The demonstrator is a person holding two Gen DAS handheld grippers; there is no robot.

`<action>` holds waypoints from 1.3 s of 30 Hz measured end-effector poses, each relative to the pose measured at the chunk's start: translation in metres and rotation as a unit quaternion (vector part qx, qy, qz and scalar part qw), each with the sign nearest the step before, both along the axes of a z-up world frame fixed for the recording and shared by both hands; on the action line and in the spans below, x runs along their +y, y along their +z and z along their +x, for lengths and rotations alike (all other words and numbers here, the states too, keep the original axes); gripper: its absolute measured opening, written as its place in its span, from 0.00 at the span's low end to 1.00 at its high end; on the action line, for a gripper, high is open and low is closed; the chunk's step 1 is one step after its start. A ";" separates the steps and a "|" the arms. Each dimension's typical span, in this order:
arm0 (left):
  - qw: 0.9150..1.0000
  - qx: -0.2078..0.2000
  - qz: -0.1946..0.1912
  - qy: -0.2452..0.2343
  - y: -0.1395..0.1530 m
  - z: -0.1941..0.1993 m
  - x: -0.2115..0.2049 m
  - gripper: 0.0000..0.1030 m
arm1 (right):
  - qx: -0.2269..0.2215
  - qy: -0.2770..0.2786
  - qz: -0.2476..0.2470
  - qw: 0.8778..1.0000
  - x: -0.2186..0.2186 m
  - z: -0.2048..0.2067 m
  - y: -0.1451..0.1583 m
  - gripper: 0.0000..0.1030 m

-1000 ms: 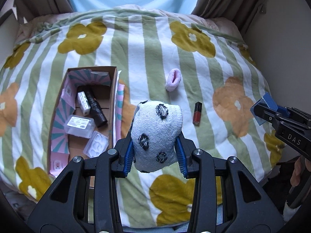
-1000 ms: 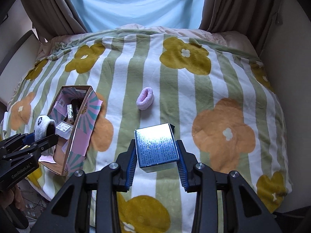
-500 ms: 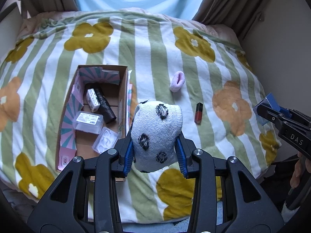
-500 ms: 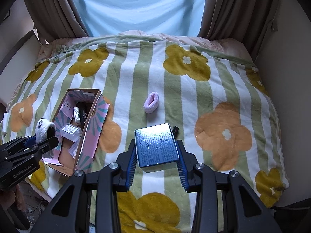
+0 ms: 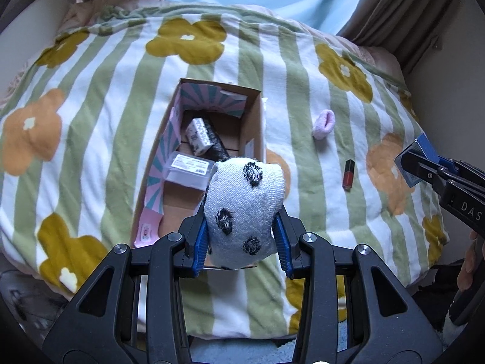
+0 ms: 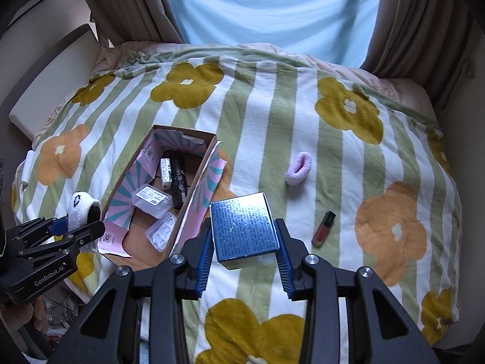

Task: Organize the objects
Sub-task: 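Lift and carry the panda pouch with the left gripper while the right carries the silver cube to the box, then lower both held items into the cardboard box and open both grippers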

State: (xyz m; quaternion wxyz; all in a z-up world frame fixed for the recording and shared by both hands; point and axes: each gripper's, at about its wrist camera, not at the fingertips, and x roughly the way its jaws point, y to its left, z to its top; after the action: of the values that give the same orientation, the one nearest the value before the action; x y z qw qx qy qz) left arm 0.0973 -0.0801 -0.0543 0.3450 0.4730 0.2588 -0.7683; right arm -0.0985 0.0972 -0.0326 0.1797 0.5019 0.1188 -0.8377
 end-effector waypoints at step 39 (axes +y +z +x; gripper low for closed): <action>0.986 -0.116 0.116 0.017 -0.172 0.001 -0.089 0.33 | -0.071 0.150 0.079 0.983 -0.190 -0.137 -0.184 0.34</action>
State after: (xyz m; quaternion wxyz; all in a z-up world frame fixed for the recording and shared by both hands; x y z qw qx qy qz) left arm 0.0988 -0.1694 -0.2262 0.3287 0.5911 0.3124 -0.6671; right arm -0.2359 -0.0927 -0.2162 0.2710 0.5496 0.2448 -0.7513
